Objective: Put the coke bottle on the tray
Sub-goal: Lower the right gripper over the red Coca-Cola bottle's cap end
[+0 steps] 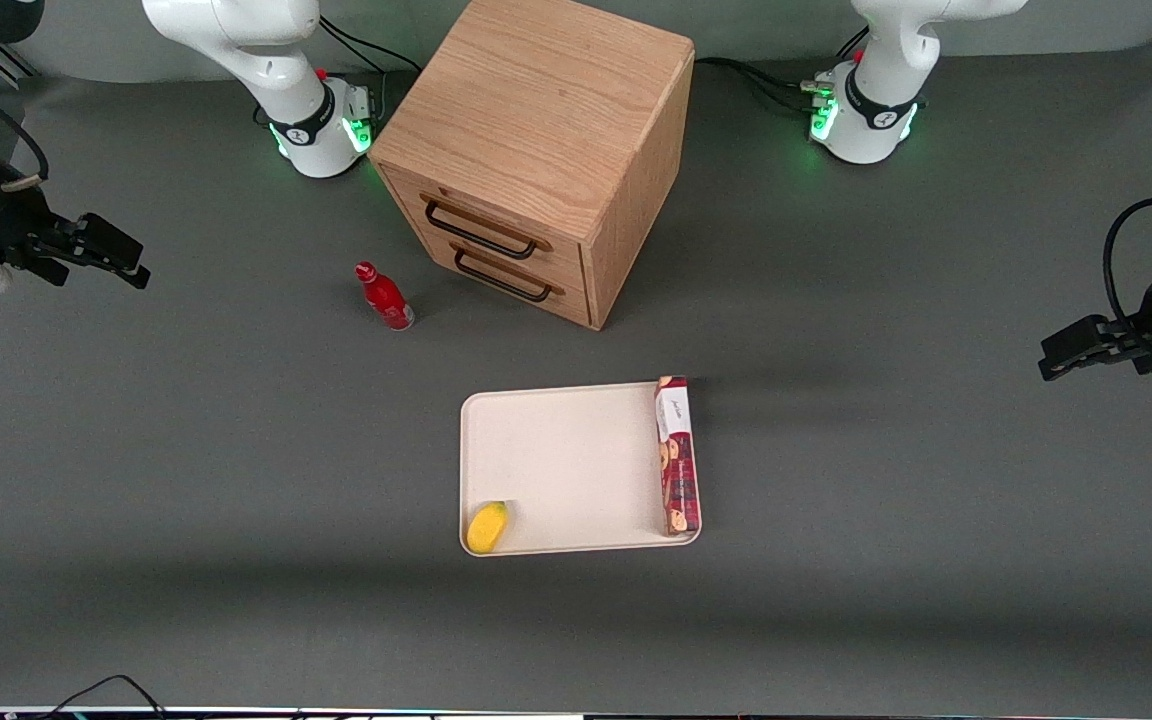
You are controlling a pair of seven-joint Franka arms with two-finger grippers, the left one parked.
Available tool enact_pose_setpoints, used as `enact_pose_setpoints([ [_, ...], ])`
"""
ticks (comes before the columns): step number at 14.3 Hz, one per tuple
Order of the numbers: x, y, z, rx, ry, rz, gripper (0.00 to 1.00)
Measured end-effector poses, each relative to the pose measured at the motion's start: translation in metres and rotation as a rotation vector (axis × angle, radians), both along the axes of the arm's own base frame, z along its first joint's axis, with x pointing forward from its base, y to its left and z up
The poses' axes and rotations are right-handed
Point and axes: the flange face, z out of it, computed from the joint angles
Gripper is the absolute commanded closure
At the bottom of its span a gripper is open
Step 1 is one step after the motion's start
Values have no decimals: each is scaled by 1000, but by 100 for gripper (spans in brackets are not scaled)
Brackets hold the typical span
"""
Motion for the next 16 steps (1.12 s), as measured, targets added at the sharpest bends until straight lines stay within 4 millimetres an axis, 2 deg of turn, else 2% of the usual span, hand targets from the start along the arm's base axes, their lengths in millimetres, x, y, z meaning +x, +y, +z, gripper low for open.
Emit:
enact_pose_setpoints([
  [4, -2, 1, 1, -1, 20, 2, 0],
  [6, -6, 9, -1, -3, 56, 17, 0],
  [7, -12, 23, -3, -7, 97, 42, 0],
  [8, -18, 45, -6, -14, 131, 65, 0],
  [10, -33, 100, -21, -1, 191, 68, 0],
  [11, -39, 120, -38, 1, 222, 64, 0],
  [12, -43, 132, -58, -5, 243, 57, 0],
  [16, -63, 151, -171, -32, 240, 7, 0],
])
